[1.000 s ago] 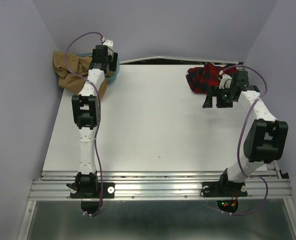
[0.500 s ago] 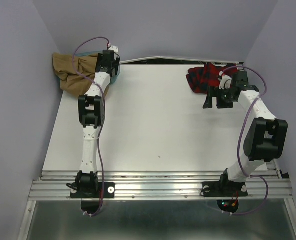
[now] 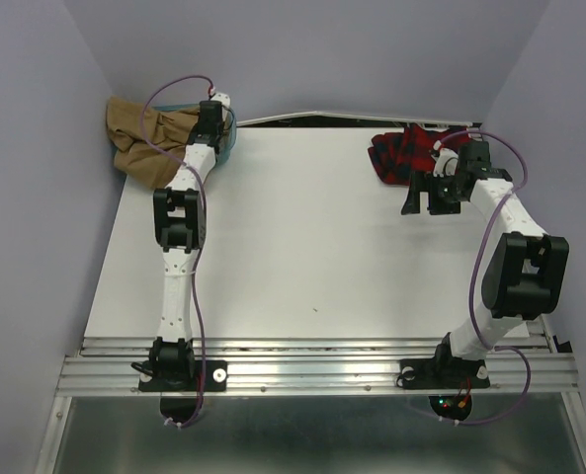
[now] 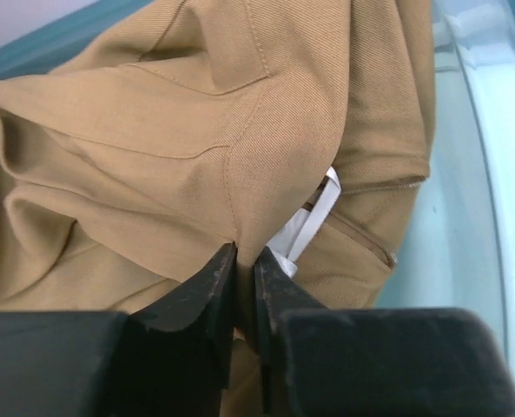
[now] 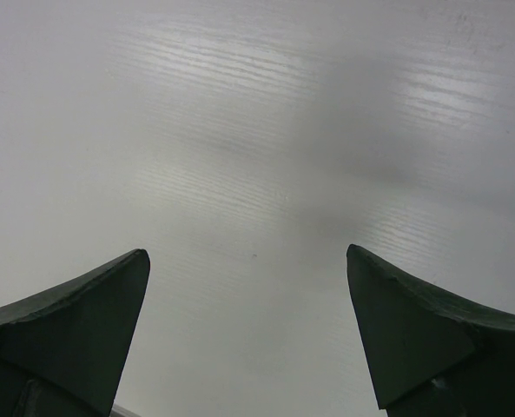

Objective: Fold and stack the skirts
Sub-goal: Grab the skirt from the pile

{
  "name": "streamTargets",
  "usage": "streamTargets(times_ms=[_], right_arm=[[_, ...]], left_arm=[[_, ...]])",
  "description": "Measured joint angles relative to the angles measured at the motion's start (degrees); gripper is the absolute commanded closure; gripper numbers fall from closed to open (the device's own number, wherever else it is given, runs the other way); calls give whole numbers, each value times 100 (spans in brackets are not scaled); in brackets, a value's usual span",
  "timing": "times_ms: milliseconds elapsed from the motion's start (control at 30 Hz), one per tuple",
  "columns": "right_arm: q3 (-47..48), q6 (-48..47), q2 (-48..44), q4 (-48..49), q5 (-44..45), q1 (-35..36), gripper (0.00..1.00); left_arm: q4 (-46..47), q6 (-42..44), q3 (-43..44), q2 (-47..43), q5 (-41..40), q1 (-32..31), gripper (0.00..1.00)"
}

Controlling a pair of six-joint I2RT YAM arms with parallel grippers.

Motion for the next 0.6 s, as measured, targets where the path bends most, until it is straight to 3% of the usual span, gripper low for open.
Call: streamTargets(times_ms=[33,233,600], right_arm=[[0,22,0,0,-2,-2,0],[0,103,-24,2,-92,0,0],[0,181,-551,11,-245,0,0]], left_arm=[[28,42,0,-4,-15,4,100],[127,302,0,-396,-131,28,100],[1012,509,114,-2579,-109,179,100]])
